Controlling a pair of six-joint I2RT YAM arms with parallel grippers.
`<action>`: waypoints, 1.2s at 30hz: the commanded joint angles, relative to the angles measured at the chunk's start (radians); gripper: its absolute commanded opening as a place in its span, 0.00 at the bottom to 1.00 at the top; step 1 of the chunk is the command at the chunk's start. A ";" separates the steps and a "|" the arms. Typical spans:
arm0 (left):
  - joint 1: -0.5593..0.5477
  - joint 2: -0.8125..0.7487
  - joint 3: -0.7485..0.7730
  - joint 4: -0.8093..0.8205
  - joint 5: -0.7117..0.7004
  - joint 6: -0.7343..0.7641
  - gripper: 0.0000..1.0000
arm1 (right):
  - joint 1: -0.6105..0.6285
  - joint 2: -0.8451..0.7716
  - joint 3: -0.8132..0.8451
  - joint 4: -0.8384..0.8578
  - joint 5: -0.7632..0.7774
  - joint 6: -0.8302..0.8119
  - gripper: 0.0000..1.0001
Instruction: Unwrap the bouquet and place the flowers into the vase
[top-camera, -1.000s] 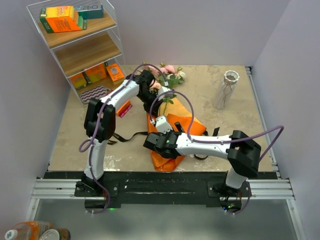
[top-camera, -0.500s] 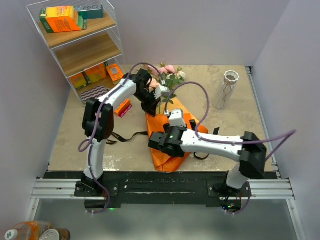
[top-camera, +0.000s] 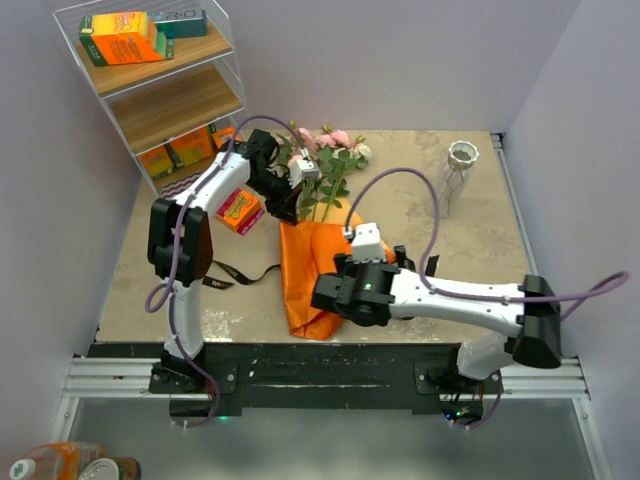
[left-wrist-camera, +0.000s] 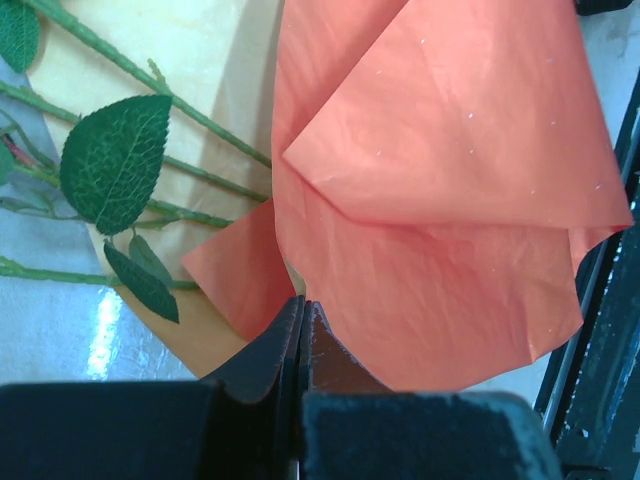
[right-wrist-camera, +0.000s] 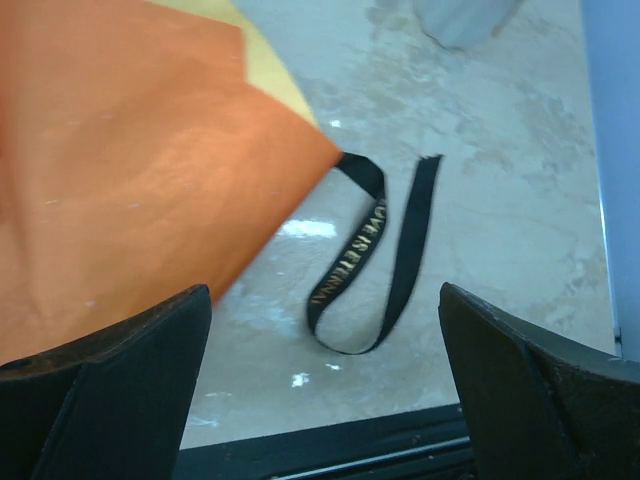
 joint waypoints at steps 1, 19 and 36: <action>-0.006 -0.047 0.011 -0.013 0.079 0.005 0.00 | 0.078 0.184 0.136 0.145 0.026 -0.131 0.99; -0.004 -0.073 0.011 -0.021 0.096 0.026 0.00 | 0.060 0.519 0.173 0.078 0.120 -0.052 0.98; -0.003 -0.077 0.024 -0.025 0.070 0.025 0.00 | -0.073 0.130 -0.041 -0.142 0.072 0.295 0.99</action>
